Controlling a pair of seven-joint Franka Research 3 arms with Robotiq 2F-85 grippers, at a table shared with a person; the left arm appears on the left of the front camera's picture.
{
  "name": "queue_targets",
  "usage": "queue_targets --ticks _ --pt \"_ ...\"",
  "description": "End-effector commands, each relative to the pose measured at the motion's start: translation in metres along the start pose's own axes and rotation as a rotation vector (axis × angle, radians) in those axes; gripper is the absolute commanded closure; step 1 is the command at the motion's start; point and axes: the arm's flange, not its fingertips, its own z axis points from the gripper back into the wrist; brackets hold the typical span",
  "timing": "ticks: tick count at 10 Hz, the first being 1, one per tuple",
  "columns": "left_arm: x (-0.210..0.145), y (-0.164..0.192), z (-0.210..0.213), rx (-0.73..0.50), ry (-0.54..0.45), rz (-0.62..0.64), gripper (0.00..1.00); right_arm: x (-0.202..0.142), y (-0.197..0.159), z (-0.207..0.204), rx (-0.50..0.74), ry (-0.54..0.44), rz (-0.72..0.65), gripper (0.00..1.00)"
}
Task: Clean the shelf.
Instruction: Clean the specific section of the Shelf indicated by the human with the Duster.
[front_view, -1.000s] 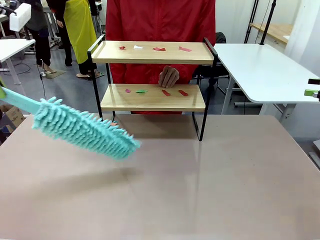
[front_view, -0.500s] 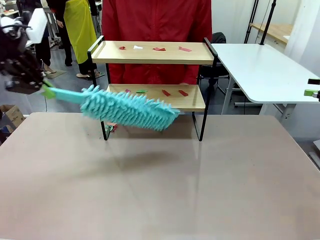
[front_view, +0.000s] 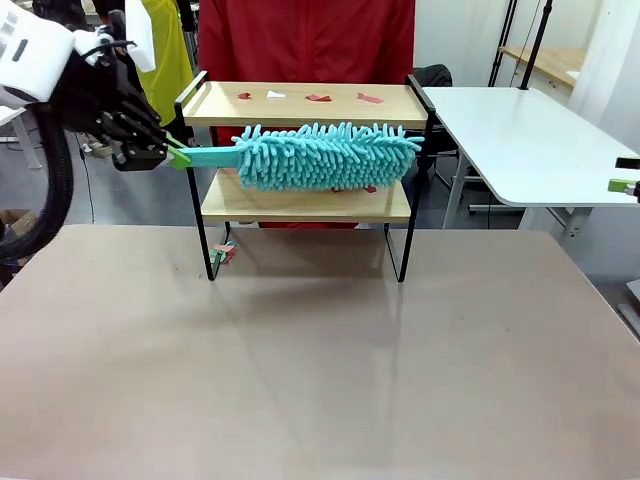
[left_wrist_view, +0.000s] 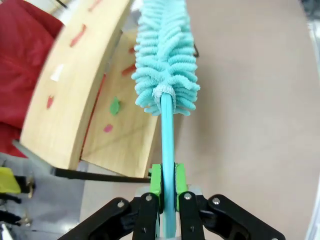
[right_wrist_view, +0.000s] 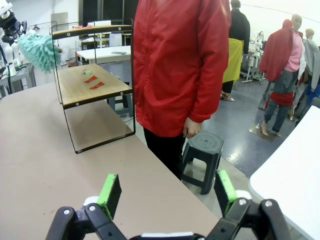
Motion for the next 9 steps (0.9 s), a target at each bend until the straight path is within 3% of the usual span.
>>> queue_targets --ticks 1,6,9 --pt "0.002 0.007 -0.017 0.029 -0.011 0.102 0.87 0.006 0.0 -0.001 -0.002 0.012 -0.009 0.0" --pt "0.05 0.022 -0.052 0.037 0.024 0.311 0.87 0.006 0.0 -0.001 -0.002 0.012 -0.009 0.0" --pt "0.086 0.029 -0.074 0.032 0.109 0.546 0.87 0.006 0.0 -0.001 -0.002 0.012 -0.009 0.0"
